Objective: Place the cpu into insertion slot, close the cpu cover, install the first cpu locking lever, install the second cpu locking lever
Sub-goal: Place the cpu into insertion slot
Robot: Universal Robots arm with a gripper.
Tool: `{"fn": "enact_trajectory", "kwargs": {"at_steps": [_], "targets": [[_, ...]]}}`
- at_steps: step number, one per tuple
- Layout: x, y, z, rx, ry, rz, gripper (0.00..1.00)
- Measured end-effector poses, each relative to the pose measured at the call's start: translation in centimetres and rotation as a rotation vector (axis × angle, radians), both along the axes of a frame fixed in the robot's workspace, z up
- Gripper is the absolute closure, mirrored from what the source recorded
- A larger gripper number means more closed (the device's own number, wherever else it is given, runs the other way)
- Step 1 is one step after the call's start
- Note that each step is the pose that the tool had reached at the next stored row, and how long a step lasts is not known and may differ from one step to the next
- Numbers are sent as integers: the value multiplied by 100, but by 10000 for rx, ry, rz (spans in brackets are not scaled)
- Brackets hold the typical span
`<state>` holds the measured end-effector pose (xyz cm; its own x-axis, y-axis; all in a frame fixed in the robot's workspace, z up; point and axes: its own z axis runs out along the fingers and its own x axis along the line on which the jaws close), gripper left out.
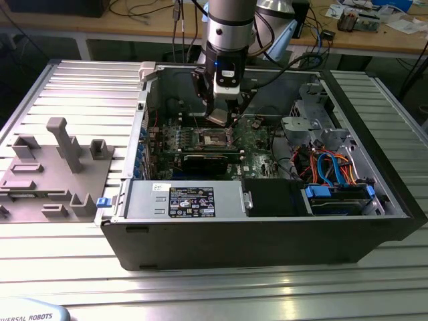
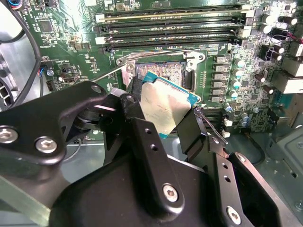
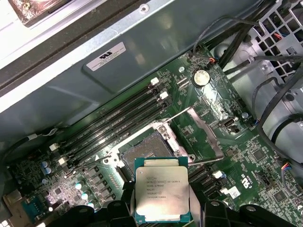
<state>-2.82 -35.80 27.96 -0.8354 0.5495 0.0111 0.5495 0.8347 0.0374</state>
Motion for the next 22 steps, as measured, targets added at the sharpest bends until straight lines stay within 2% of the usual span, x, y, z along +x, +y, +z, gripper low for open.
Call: {"fn": "enact_trajectory", "kwargs": {"at_steps": [22], "targets": [[0, 0, -1, -3, 0, -214, 46]]}}
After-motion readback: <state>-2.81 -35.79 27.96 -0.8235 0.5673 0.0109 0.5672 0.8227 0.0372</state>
